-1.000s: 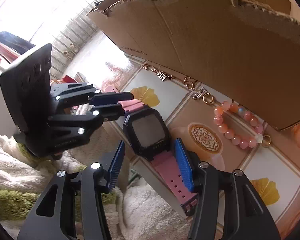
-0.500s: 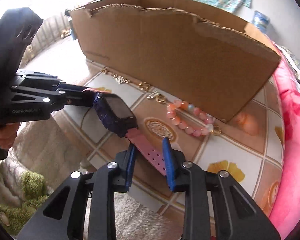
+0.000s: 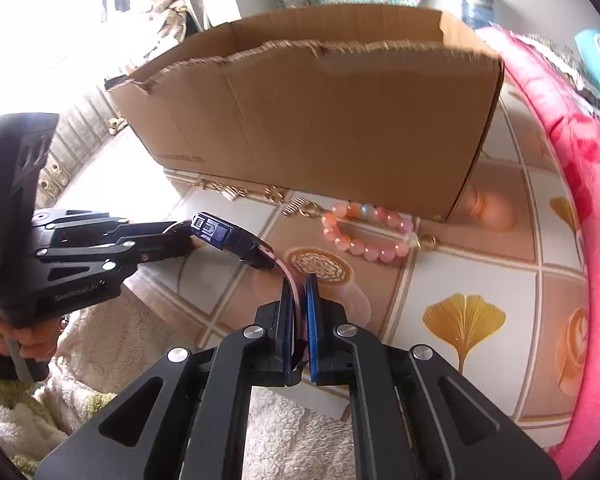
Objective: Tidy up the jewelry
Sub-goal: 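Hold the watch strap with the left gripper while the right gripper holds the watch face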
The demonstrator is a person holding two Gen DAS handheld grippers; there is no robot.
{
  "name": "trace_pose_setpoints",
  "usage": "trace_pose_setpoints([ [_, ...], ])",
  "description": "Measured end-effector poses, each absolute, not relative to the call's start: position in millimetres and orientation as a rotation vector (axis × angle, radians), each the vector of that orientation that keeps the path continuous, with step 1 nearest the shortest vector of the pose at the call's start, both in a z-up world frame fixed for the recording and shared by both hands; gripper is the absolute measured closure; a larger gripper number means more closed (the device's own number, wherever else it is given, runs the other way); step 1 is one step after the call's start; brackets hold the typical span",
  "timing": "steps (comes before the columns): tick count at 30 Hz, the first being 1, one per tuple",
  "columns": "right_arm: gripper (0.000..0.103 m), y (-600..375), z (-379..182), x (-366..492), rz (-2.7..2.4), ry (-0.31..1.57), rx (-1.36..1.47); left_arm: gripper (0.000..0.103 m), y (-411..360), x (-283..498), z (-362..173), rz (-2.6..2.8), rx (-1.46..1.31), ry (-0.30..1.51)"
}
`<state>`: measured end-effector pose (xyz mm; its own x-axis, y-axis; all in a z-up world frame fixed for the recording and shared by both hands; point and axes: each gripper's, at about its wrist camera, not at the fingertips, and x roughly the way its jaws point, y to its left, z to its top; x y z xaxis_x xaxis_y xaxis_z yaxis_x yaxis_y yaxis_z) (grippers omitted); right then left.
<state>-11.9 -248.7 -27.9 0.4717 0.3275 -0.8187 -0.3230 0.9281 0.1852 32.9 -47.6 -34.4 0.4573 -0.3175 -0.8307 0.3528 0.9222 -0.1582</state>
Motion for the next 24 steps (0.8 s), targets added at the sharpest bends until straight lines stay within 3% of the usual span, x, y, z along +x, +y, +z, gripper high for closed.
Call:
trace_pose_setpoints([
  [24,0.097,-233.1,-43.5,3.6,0.361,1.021,0.012,0.09,-69.7,43.8,-33.0,-0.304,0.182,1.017],
])
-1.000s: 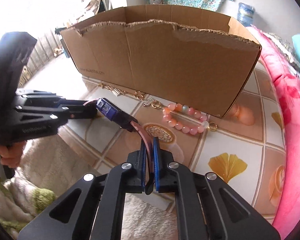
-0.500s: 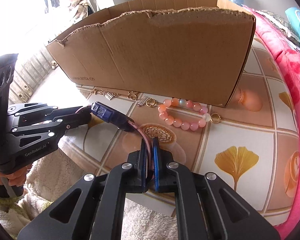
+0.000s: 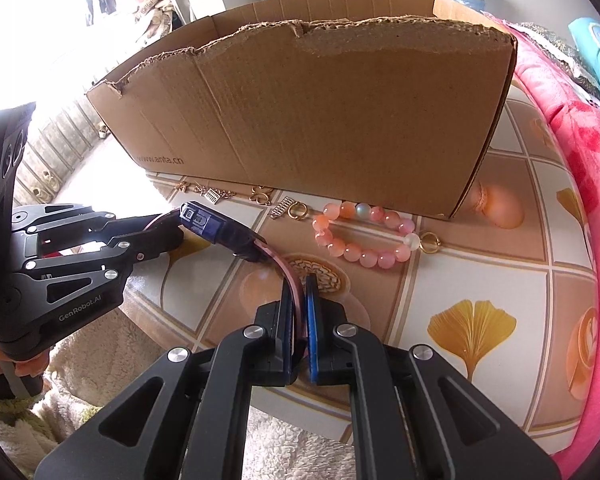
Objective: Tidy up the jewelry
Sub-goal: 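Hold the watch strap with the left gripper while the right gripper holds the watch face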
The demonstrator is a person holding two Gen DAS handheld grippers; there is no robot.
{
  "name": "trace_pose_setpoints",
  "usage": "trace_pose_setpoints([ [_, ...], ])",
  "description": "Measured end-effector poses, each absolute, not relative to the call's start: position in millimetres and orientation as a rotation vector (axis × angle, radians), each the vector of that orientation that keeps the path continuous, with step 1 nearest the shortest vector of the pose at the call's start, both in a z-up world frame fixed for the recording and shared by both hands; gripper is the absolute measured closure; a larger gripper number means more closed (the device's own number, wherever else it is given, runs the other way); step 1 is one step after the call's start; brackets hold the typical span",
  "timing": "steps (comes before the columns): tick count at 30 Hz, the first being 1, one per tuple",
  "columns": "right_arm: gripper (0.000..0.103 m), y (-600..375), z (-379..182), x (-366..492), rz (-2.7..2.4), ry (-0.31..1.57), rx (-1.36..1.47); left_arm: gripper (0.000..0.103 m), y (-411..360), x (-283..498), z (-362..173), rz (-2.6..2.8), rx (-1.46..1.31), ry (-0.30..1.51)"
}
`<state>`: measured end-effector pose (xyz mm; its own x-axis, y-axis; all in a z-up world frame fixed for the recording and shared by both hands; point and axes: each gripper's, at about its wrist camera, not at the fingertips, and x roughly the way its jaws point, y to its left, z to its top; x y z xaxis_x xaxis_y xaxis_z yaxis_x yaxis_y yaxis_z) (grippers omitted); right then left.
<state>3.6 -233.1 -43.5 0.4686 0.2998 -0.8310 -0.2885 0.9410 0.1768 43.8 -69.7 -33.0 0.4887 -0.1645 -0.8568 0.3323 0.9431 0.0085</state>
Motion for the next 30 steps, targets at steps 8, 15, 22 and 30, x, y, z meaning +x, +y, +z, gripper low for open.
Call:
trace_pose_setpoints([
  [8,0.097,-223.4,-41.2,1.3,0.318,1.015,-0.008,0.09,-70.7,46.1,-33.9,-0.31,0.196,1.009],
  [15,0.097,-216.7,-37.8,-5.8,0.302,1.006,-0.021,0.096,-73.7,40.9,-29.4,-0.324,0.208,0.983],
  [22,0.097,-211.0,-28.9,-15.2,0.295,0.971,-0.029,0.1,-76.0,31.5,-17.9,-0.334,0.216,0.948],
  [30,0.097,-213.7,-21.7,-26.7,0.293,0.934,-0.01,0.1,-79.0,18.2,-6.3,-0.328,0.227,0.913],
])
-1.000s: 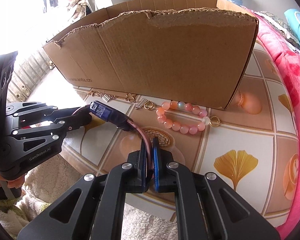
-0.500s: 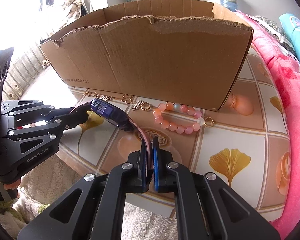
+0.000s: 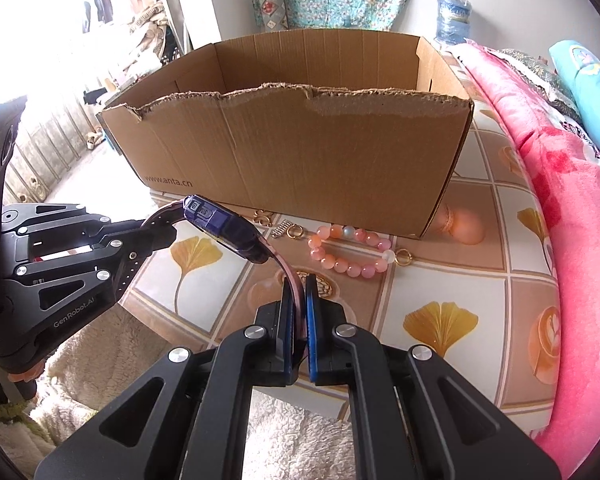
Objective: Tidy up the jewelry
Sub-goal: 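Hold the watch strap with the left gripper while the right gripper holds the watch face, then lift the watch with both grippers and carry it over the box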
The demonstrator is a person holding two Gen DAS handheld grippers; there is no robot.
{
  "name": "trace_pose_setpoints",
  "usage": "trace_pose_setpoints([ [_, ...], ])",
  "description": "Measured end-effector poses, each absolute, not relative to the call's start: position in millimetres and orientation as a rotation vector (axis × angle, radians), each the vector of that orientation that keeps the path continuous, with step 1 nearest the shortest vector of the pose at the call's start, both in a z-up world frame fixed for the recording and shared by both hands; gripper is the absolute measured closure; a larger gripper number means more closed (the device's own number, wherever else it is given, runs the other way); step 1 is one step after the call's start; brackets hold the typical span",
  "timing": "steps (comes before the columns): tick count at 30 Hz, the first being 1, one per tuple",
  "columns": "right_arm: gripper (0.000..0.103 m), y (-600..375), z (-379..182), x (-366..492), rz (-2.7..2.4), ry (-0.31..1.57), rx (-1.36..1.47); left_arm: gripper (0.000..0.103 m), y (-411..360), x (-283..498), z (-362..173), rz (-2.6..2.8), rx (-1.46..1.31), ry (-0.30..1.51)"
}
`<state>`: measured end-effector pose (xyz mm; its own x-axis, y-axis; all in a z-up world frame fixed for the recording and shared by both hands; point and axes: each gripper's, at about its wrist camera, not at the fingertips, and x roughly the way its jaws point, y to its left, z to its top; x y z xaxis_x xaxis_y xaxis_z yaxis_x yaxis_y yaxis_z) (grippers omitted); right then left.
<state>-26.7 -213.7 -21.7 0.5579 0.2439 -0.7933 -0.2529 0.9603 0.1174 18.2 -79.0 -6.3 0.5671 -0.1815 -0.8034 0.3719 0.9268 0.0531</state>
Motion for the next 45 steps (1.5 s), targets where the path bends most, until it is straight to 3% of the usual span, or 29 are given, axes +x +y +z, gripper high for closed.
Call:
trace_pose_setpoints([
  [22,0.097,-221.1,-3.1,-47.9,0.321,0.876,0.016,0.1,-81.8,-12.5,21.1,-0.302,0.23,0.837],
  [32,0.097,-229.3,47.7,-61.6,0.307,0.782,0.032,0.1,-76.4,-28.8,77.9,-0.388,0.187,0.7],
  [40,0.099,-227.9,103.3,-26.1,0.359,0.671,-0.021,0.101,-71.6,13.7,126.2,-0.462,0.119,0.649],
  [45,0.099,-221.6,114.6,25.3,0.367,0.686,-0.06,0.101,-70.9,69.2,122.2,-0.467,0.067,0.706],
])
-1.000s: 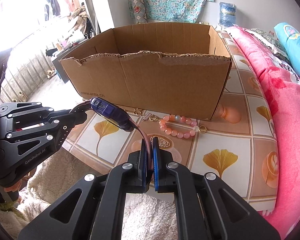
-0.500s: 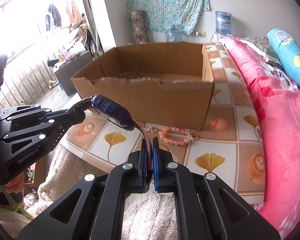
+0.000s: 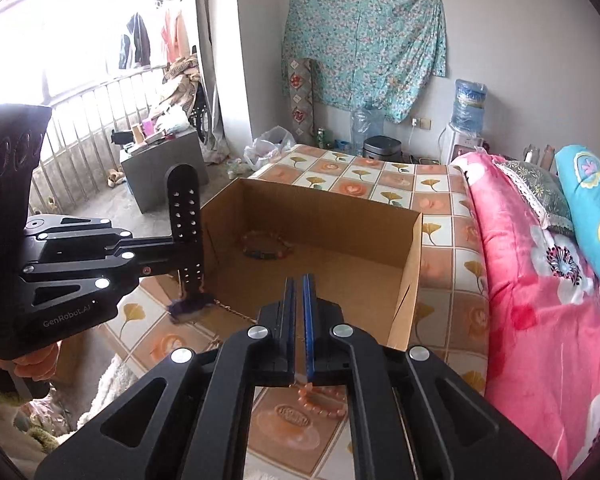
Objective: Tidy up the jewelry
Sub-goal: 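Lift the watch with both grippers and carry it over the box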
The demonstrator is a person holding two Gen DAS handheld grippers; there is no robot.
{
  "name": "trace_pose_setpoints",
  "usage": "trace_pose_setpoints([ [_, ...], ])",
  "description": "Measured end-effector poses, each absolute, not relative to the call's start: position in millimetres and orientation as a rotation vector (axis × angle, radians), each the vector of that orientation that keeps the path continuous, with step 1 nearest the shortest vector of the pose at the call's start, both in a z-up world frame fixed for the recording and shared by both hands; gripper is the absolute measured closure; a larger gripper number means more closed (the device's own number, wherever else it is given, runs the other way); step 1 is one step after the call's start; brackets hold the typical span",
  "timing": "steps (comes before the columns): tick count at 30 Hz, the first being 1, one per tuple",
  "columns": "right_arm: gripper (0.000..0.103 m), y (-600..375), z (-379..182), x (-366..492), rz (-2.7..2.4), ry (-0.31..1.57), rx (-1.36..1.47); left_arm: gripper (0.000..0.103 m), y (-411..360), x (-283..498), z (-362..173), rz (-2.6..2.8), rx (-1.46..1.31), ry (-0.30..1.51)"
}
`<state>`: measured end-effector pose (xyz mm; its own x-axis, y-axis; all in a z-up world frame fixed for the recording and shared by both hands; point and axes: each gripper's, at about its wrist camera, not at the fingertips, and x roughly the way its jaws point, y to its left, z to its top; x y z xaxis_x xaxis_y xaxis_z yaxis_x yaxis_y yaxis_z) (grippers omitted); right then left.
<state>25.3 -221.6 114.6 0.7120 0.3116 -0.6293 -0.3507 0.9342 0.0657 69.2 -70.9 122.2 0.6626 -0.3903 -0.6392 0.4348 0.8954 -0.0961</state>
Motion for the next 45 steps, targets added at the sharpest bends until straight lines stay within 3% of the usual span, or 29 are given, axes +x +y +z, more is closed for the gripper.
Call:
trace_pose_setpoints([
  [8,0.096,-240.2,105.8,40.3,0.516,0.729,0.148,0.101,-49.9,88.0,126.5,-0.508,-0.033,0.722],
  [9,0.093,-242.9,98.3,40.3,0.55,0.748,0.193,0.101,-47.4,86.5,130.3,-0.517,-0.046,0.715],
  [13,0.058,-243.9,73.0,28.3,0.594,0.755,0.279,0.101,-43.4,77.7,148.4,-0.563,-0.079,0.684],
  [22,0.039,-209.2,73.6,9.0,0.702,0.641,0.259,0.101,-52.1,42.7,202.7,-0.59,-0.068,0.567],
  [25,0.038,-200.4,81.1,7.4,0.714,0.592,0.241,0.101,-53.2,29.6,220.2,-0.613,-0.086,0.524],
  [30,0.039,-196.9,94.1,6.9,0.688,0.531,0.218,0.101,-54.9,14.8,241.5,-0.622,-0.082,0.455],
  [34,0.076,-200.2,98.1,19.8,0.696,0.538,0.232,0.101,-50.4,15.8,247.3,-0.634,-0.106,0.436],
  [41,0.082,-194.9,110.3,39.8,0.62,0.546,0.108,0.101,-30.9,41.7,244.3,-0.588,-0.148,0.423],
  [42,0.086,-194.7,111.9,43.5,0.608,0.552,0.076,0.101,-28.3,48.0,241.6,-0.569,-0.146,0.426],
  [43,0.097,-193.2,113.2,49.8,0.585,0.562,0.032,0.101,-25.7,55.3,238.2,-0.552,-0.147,0.433],
  [45,0.098,-192.1,112.4,65.8,0.557,0.604,-0.03,0.101,-19.3,71.7,229.4,-0.527,-0.161,0.456],
])
